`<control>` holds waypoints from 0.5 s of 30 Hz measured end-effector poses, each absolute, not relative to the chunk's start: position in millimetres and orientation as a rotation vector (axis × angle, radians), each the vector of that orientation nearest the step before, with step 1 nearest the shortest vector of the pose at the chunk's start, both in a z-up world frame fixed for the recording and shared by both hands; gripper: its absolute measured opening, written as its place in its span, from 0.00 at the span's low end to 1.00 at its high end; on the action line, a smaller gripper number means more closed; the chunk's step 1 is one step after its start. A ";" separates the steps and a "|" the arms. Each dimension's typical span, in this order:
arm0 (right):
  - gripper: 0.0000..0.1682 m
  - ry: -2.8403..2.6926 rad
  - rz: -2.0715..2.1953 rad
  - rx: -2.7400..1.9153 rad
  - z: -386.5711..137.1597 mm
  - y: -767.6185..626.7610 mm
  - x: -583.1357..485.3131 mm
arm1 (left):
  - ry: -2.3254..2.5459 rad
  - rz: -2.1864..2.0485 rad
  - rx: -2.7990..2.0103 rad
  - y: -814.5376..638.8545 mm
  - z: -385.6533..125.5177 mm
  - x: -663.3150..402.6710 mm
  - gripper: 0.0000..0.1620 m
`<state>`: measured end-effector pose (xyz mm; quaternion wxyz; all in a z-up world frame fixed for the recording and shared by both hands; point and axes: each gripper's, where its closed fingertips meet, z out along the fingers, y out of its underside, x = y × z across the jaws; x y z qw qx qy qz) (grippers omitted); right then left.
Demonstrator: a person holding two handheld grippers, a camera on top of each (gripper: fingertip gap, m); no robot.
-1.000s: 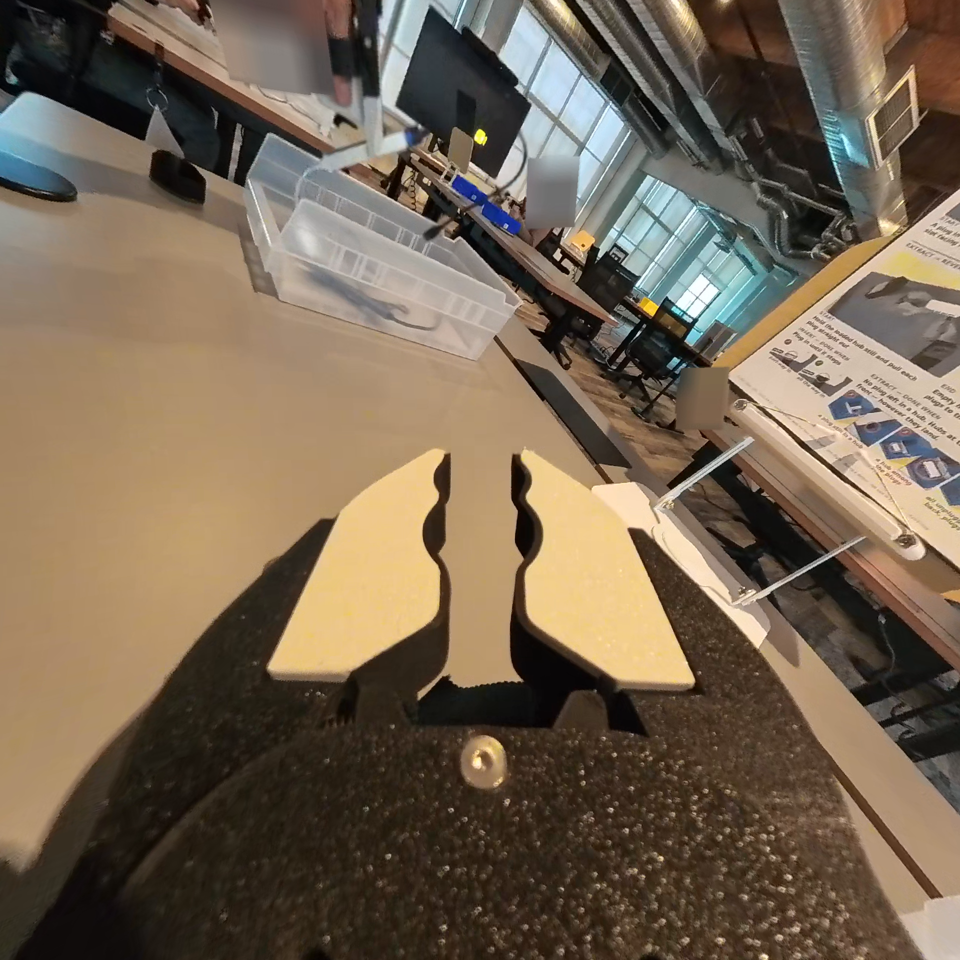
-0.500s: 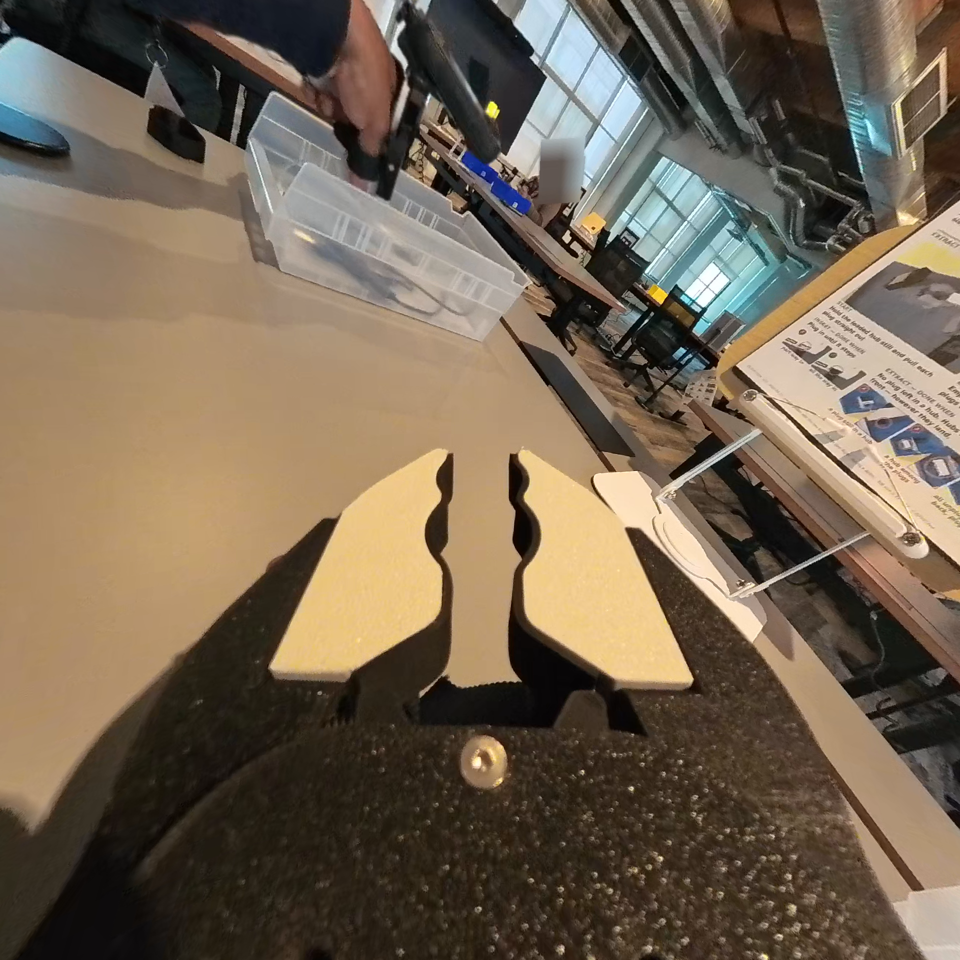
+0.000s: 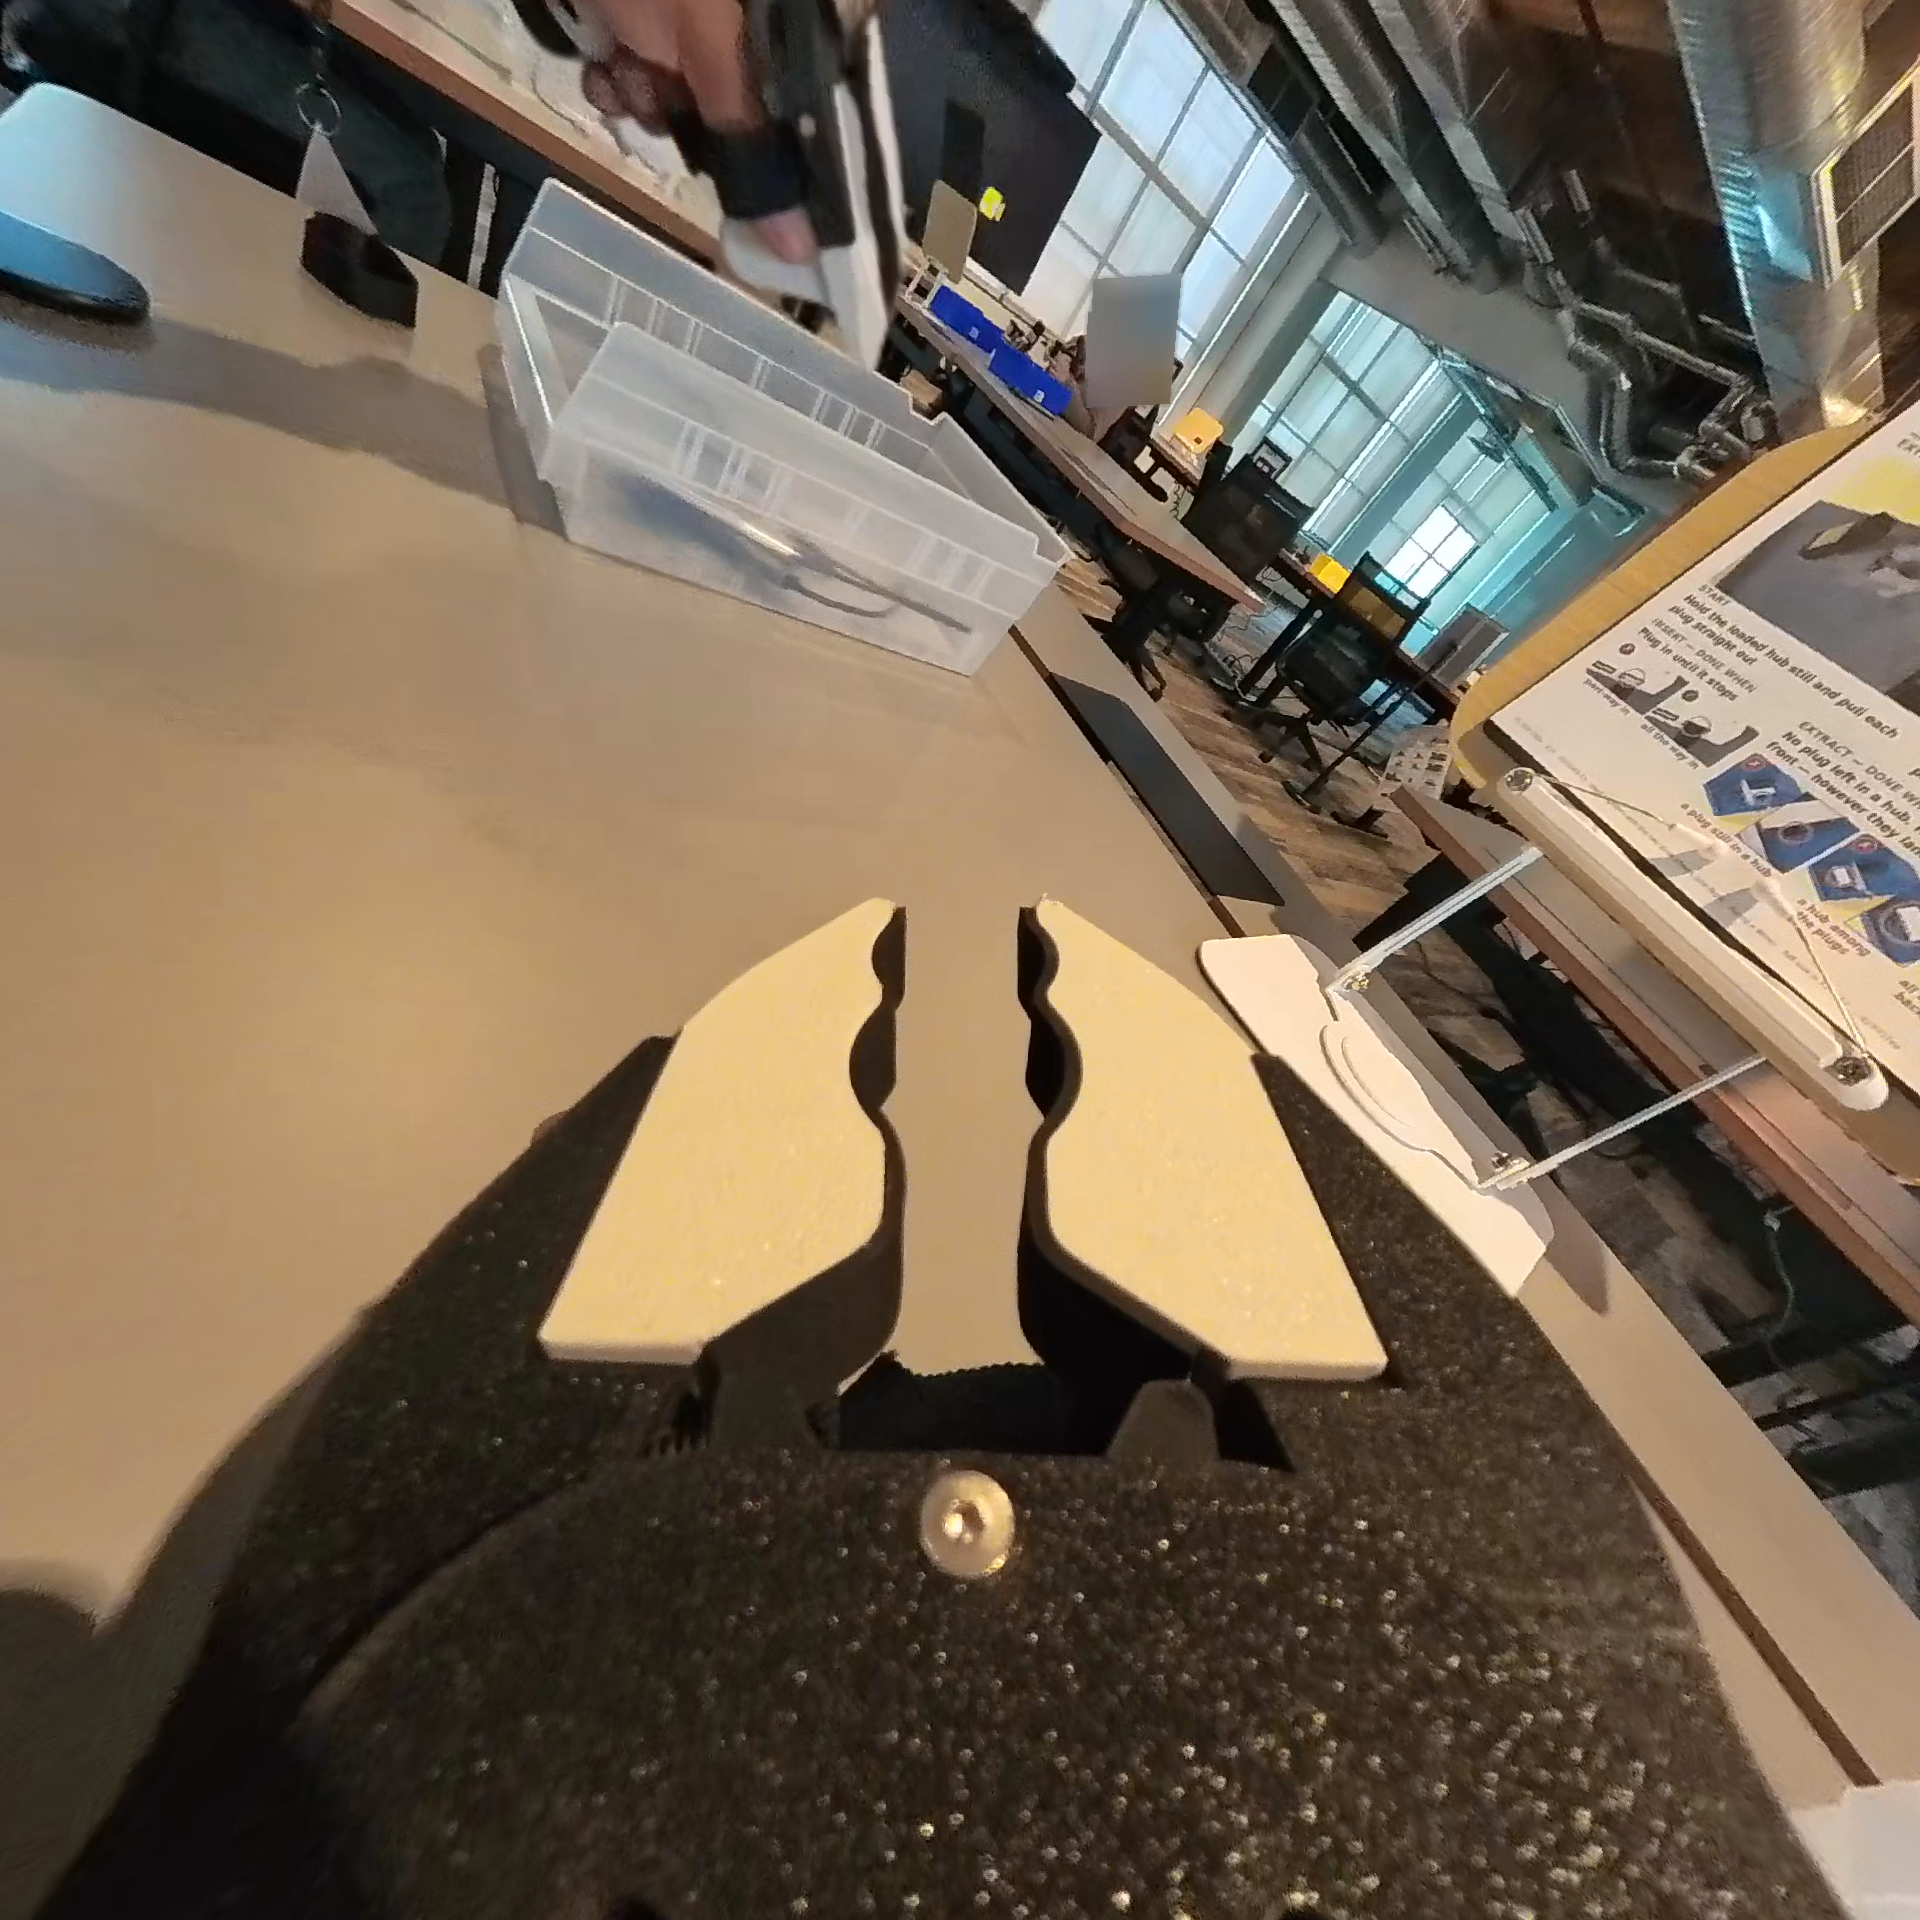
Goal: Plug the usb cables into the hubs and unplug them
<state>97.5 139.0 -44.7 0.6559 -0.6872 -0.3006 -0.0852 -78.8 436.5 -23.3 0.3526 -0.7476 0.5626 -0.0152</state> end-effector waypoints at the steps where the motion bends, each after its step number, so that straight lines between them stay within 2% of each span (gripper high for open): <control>1: 0.12 -0.674 -0.188 -1.559 -44.4 139.3 97.8 | 1.490 -0.123 -1.823 410.3 -14.6 -55.0 0.25; 4: 0.12 -0.637 -0.158 -1.558 -39.9 139.4 98.7 | 1.606 -0.436 -1.546 324.4 -16.2 20.8 0.24; 7: 0.12 -0.548 -0.105 -1.542 -26.0 135.4 102.4 | 1.633 -0.689 -1.395 266.0 -48.2 86.3 0.23; 11: 0.12 -0.387 0.006 -1.551 1.0 104.7 114.4 | 1.582 -0.865 -1.269 223.2 -87.7 134.7 0.23; 15: 0.09 -0.336 -0.128 -1.685 24.6 39.1 167.7 | 1.592 -0.846 -1.117 204.6 -84.7 135.3 0.23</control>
